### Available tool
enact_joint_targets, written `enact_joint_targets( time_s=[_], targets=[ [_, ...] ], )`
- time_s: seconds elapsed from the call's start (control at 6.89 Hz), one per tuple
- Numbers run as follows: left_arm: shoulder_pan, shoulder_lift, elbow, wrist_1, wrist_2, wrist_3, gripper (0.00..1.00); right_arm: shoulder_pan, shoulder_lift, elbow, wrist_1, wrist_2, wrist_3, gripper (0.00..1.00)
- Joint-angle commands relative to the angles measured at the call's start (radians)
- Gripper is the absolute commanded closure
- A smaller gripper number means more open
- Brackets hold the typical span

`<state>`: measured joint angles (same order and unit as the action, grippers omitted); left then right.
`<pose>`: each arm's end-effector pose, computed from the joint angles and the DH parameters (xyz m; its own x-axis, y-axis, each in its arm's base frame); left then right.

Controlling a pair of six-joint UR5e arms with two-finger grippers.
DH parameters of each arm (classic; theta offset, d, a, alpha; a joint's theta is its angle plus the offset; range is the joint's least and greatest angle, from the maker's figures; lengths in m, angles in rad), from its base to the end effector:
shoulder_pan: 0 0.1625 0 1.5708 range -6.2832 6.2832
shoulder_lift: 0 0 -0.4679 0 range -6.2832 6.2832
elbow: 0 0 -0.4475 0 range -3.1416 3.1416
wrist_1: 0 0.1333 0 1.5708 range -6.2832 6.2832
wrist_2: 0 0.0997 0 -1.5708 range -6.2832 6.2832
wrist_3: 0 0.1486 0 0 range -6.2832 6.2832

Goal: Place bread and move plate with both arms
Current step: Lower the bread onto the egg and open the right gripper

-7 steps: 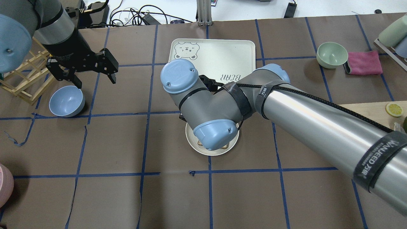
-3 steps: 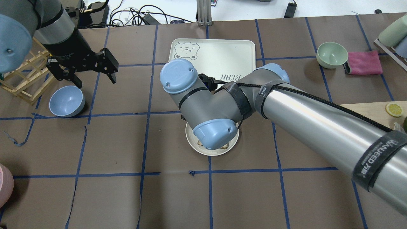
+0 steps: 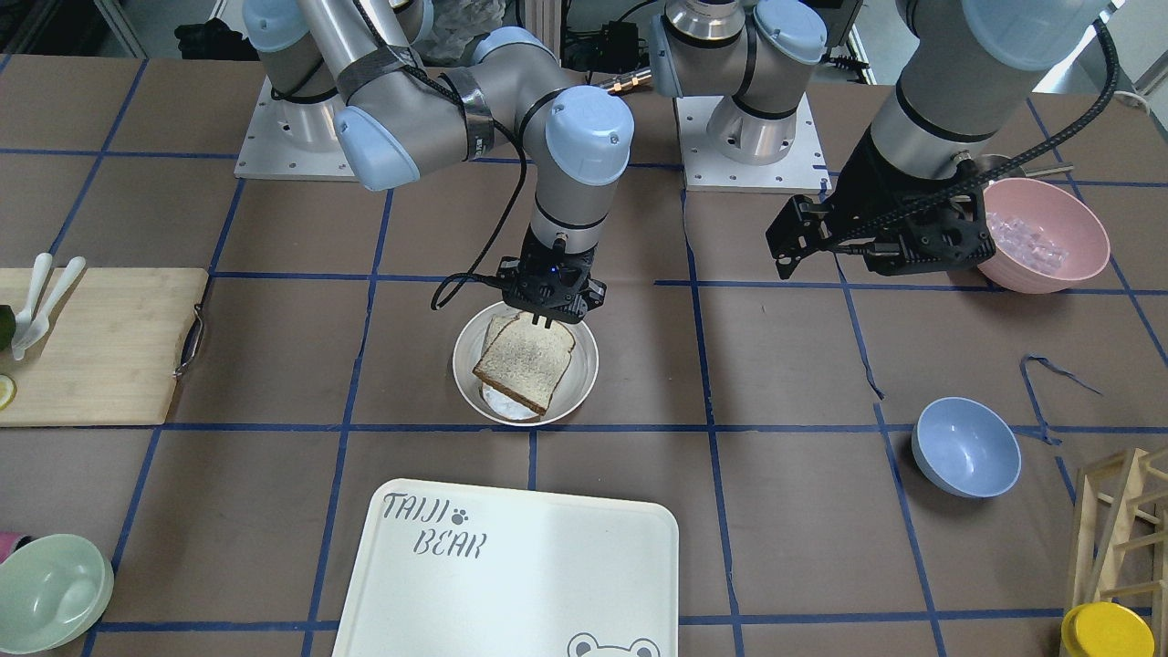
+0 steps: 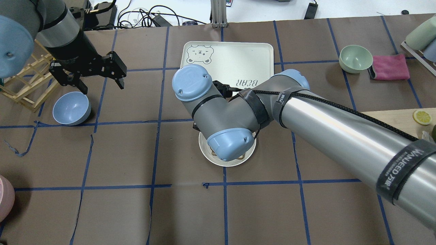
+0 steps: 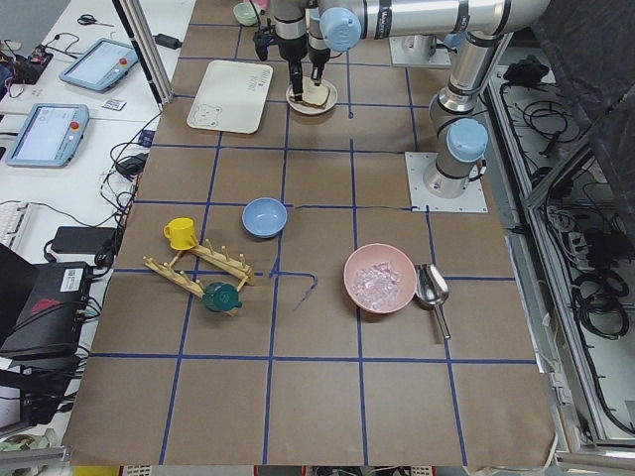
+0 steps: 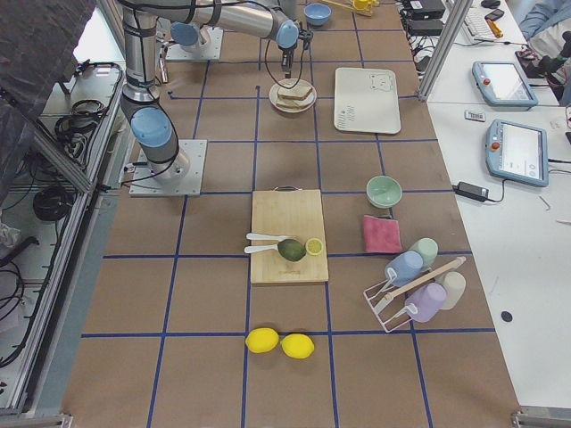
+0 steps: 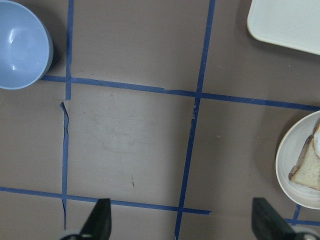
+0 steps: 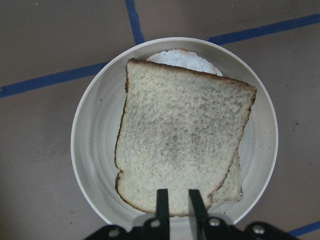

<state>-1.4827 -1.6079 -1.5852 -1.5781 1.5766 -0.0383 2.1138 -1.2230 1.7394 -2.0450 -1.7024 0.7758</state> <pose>-0.0831 -0.5646 0.4528 -0.9920 -0.1257 -0.0080 -0.1259 0.9903 0.0585 0.4292 -0.4909 0.2300 -0.9654 0.2300 0.1231 0.2238 0.9727 -0.0617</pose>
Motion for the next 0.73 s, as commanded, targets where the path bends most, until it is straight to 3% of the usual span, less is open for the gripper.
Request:
enact_joint_targets(
  time_s=[0.0, 0.15, 0.29, 0.44, 0.58],
  targets=[
    [-0.001, 0.0, 0.001, 0.0, 0.0, 0.0, 0.0, -0.003, -0.004, -0.009, 0.0, 0.001, -0.007, 0.19],
    [-0.001, 0.0, 0.001, 0.001, 0.0, 0.002, 0.0, -0.032, -0.019, -0.018, 0.006, 0.003, -0.059, 0.18],
    [-0.001, 0.003, 0.001, -0.002, 0.003, -0.002, 0.0, -0.078, -0.05, -0.021, 0.008, 0.001, -0.192, 0.07],
    [0.001, -0.001, -0.001, -0.006, 0.005, -0.005, 0.0, -0.159, -0.099, -0.021, 0.023, 0.073, -0.289, 0.0],
    [0.001, 0.003, -0.004, -0.016, 0.006, -0.006, 0.0, -0.257, -0.149, -0.027, 0.107, 0.181, -0.391, 0.0]
  ],
)
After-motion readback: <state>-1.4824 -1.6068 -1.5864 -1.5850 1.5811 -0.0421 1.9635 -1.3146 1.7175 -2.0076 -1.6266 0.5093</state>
